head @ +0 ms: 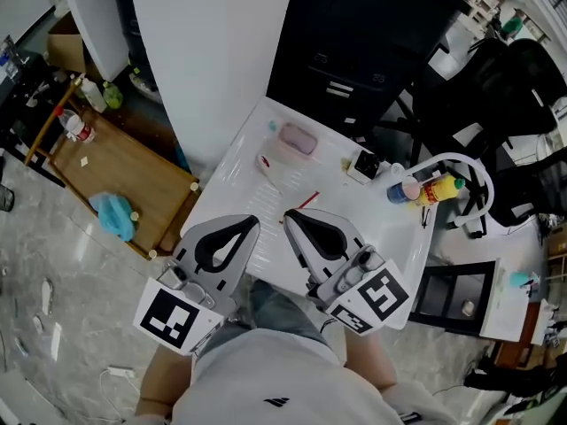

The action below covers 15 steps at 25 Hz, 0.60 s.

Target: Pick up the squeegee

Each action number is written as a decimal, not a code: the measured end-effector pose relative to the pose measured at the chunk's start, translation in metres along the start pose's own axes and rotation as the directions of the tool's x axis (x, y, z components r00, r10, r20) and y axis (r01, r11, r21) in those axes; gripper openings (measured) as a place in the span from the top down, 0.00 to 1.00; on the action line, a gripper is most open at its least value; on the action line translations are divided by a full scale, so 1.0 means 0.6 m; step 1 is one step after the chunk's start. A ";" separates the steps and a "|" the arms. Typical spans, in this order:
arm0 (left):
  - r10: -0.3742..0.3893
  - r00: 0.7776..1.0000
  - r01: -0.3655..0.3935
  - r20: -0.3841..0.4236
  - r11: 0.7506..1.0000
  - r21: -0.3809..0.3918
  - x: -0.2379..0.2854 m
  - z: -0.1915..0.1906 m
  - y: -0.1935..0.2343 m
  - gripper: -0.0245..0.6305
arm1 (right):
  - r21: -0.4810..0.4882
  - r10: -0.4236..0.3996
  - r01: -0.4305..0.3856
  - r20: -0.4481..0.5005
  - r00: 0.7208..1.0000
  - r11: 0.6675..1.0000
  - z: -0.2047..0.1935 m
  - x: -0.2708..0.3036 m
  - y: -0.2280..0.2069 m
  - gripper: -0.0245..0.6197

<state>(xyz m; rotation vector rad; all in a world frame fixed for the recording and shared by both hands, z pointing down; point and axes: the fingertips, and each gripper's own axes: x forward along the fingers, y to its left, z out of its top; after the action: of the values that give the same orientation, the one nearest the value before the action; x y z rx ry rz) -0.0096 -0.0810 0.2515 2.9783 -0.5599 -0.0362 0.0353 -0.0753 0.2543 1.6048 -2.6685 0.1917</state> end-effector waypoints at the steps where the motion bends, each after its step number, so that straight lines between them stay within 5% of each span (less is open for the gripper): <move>1: 0.006 1.000 -0.006 -0.002 1.000 -0.002 0.004 0.001 0.006 0.94 | 0.000 0.002 -0.002 -0.007 1.000 1.000 0.000 0.006 -0.009 0.95; 15: 0.100 0.995 -0.100 -0.027 0.995 -0.002 0.052 0.007 0.066 0.94 | -0.007 0.046 -0.048 -0.121 0.992 0.999 -0.027 0.080 -0.122 0.95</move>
<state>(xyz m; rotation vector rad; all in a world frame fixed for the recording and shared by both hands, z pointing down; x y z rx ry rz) 0.0051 -0.1296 0.2518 2.9379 -0.7047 0.0106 0.0764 -0.1493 0.2812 1.4781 -2.6134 0.2666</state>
